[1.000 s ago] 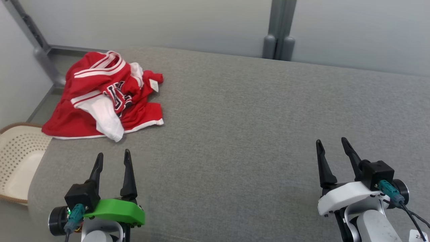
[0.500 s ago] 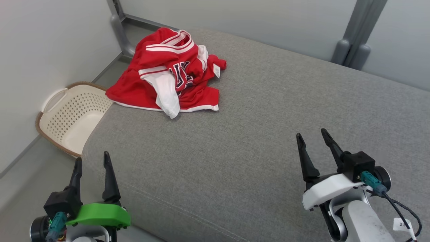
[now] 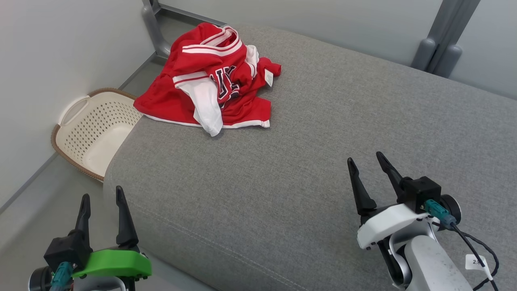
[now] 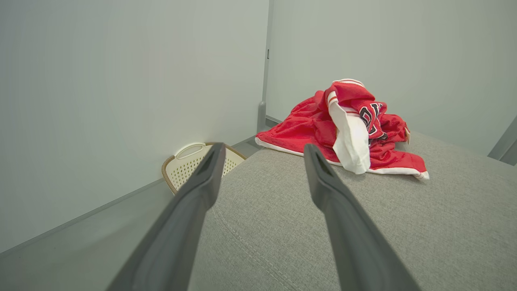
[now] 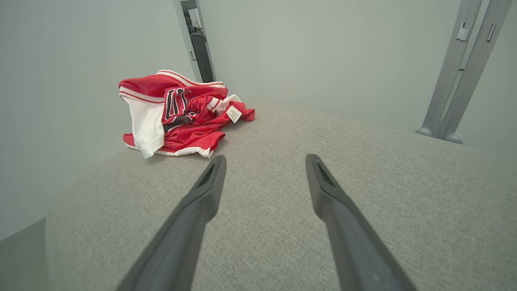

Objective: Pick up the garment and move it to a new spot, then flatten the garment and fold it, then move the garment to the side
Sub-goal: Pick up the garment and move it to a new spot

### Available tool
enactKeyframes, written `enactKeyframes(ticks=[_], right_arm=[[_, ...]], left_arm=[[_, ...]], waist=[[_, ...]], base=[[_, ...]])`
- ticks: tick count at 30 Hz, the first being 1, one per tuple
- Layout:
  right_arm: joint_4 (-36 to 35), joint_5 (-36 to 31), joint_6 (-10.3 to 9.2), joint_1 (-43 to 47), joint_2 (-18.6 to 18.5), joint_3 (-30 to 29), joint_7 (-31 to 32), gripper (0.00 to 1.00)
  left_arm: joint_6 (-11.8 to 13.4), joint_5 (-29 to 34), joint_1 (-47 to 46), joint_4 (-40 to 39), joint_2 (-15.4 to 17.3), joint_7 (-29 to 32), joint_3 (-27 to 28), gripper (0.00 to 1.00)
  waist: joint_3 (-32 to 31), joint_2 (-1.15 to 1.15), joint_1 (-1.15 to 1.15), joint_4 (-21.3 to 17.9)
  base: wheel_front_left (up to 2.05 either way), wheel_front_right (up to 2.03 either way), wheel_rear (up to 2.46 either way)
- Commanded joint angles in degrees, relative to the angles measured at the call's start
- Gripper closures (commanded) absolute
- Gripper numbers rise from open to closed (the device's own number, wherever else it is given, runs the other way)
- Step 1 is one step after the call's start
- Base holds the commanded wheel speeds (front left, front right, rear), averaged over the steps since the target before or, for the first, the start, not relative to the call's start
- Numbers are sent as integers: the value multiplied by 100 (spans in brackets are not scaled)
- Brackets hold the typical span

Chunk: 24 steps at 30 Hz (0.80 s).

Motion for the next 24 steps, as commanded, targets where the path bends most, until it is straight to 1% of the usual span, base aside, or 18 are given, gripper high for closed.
enactKeyframes(ticks=[1,5,7,10,13,15,18,24], right_arm=[[-2,33,1,-36,-28,-38,-39,0],[-40,-35,1,76,-28,-158,-34,0],[-90,-79,1,127,-28,-237,-35,0],[-218,-156,1,178,-28,-379,-21,0],[-383,-286,1,295,-30,-554,47,0],[-548,-356,2,272,-26,-521,145,0],[-833,-448,2,197,-26,-347,303,0],[-1420,-602,1,86,-31,-155,566,0]], left_arm=[[-8,12,-15,7,22,-4,-1,0],[-108,-22,-242,219,22,-4,-64,0],[-191,-61,-451,499,22,-3,-102,0],[-352,-128,-1105,1066,75,104,-194,0],[-546,-209,-1877,1667,79,356,-325,0],[-648,-341,-2379,2082,155,540,-273,0],[-759,-703,-3078,2623,304,819,-58,0],[-866,-1365,-4100,3397,681,1468,329,0]], waist=[[3,0,0,-6],[41,0,0,-22],[88,0,0,-30],[220,0,0,-35],[378,0,0,-38],[554,0,0,-212],[856,0,0,-641],[1553,0,0,-1499]], base=[[0,0,0],[0,0,0],[0,0,0],[0,0,0],[0,0,0],[0,0,0],[0,0,0],[0,0,0]])
